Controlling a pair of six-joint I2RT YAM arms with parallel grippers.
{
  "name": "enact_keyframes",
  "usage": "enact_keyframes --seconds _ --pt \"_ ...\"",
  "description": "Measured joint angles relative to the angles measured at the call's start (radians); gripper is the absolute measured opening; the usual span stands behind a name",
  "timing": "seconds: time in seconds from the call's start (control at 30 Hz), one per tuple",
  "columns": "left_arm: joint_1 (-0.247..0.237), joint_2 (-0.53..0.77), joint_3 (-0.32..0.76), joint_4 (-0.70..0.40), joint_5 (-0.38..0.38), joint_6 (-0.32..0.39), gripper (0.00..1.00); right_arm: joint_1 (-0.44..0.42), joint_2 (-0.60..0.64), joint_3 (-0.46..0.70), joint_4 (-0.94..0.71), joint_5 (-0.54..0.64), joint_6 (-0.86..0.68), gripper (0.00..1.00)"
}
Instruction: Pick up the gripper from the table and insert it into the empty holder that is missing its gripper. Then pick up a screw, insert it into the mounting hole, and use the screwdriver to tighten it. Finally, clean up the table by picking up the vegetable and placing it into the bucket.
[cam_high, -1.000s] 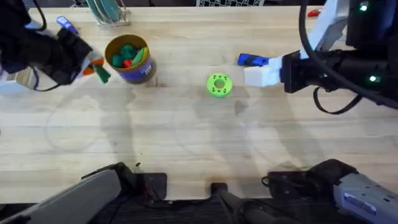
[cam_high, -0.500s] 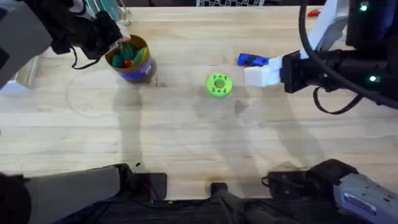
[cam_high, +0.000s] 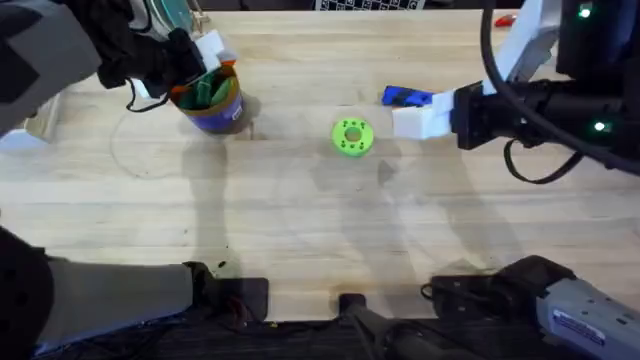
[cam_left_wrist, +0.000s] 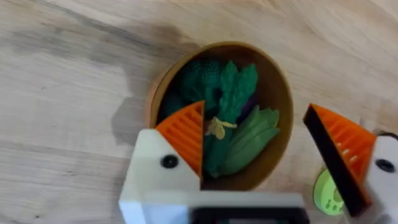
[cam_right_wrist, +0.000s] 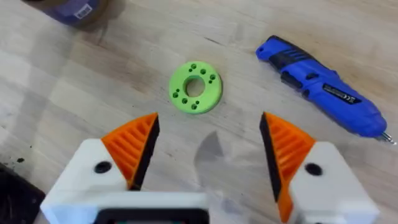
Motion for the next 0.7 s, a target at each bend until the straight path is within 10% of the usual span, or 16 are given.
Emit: enact_keyframes --seconds 0.4,0.7 --pt "-0.026 -0.295 0.097 -0.059 0.205 0.175 0.986 0.000 -0.048 0.062 -0.134 0.000 0.000 0.965" --pt "-0.092 -0.546 0.100 -0.444 0.238 0.308 0.987 0.000 -0.154 0.109 -0.232 0.000 0.001 0.966"
